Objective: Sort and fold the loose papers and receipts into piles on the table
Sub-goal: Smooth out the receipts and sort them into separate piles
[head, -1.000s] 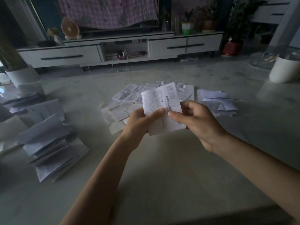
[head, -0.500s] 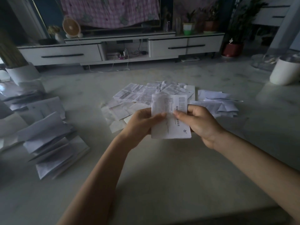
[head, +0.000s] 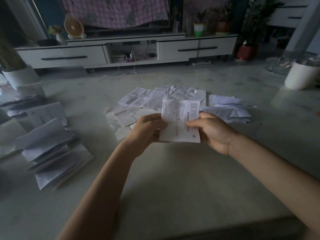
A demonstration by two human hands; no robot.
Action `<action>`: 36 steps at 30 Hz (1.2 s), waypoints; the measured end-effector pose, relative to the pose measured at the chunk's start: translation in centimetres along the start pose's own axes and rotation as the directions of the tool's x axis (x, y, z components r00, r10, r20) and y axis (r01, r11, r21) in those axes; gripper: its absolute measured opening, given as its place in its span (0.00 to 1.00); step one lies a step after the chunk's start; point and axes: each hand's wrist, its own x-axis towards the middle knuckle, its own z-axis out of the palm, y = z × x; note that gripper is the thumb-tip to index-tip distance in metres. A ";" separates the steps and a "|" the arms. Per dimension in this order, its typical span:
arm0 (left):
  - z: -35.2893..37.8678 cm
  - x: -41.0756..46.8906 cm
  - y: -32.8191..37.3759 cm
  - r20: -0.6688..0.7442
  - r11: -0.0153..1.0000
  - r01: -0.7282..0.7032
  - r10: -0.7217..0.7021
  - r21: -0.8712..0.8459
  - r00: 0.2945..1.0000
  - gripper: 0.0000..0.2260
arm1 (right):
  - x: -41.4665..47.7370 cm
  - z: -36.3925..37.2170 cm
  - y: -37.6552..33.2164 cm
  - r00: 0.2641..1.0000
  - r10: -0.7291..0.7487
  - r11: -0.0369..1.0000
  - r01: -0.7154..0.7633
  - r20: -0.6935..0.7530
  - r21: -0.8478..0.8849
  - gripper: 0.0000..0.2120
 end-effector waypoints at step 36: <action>0.8 -0.6 0.1 -0.037 0.990 -0.045 0.051 0.137 0.998 0.03 | 0.3 -0.2 0.7 0.955 -0.259 0.945 0.219 -0.147 -0.244 0.07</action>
